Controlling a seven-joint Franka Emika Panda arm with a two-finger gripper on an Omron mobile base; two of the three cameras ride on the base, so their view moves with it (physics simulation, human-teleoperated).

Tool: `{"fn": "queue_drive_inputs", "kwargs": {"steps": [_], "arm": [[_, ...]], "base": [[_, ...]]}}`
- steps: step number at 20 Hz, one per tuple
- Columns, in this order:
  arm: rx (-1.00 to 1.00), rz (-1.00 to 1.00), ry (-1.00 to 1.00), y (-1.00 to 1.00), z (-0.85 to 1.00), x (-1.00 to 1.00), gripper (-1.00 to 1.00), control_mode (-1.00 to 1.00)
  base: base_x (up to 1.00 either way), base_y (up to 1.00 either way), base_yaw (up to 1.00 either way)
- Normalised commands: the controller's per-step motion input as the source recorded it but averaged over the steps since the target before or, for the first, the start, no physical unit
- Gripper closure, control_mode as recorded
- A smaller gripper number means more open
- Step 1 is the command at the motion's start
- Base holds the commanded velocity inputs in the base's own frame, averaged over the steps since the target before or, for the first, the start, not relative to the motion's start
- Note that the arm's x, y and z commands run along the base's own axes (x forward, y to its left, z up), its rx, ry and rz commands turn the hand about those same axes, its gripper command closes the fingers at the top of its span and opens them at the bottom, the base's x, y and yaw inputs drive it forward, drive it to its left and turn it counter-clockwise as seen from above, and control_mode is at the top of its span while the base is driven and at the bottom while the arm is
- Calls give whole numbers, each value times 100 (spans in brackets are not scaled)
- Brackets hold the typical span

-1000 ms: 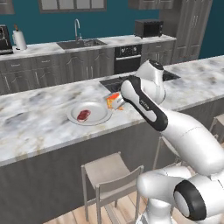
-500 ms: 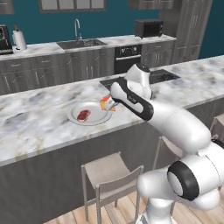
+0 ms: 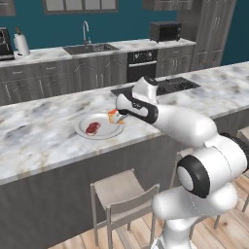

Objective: Take the cheese, steak, and onion from the fridge and place them on the plate on the dining counter to create an appetizer plate.

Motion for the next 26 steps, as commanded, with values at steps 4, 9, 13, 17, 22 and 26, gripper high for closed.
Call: {"fn": "queue_drive_inputs", "kwargs": {"steps": [4,9,13,17,22,26], "arm": [[0,0,0,21,-27,57,100,-100],[-1,0,0,16,-28,48,100,-100],[-1,0,0,5,-32,39,100,-100],[-1,0,0,4,-28,38,100,-100],[0,0,0,8,-8,38,100,-100],[0,-1,0,14,0,32,-100,-100]], "base": [[0,0,0],[0,0,0],[0,0,0],[0,0,0],[0,0,0],[0,0,0]]}}
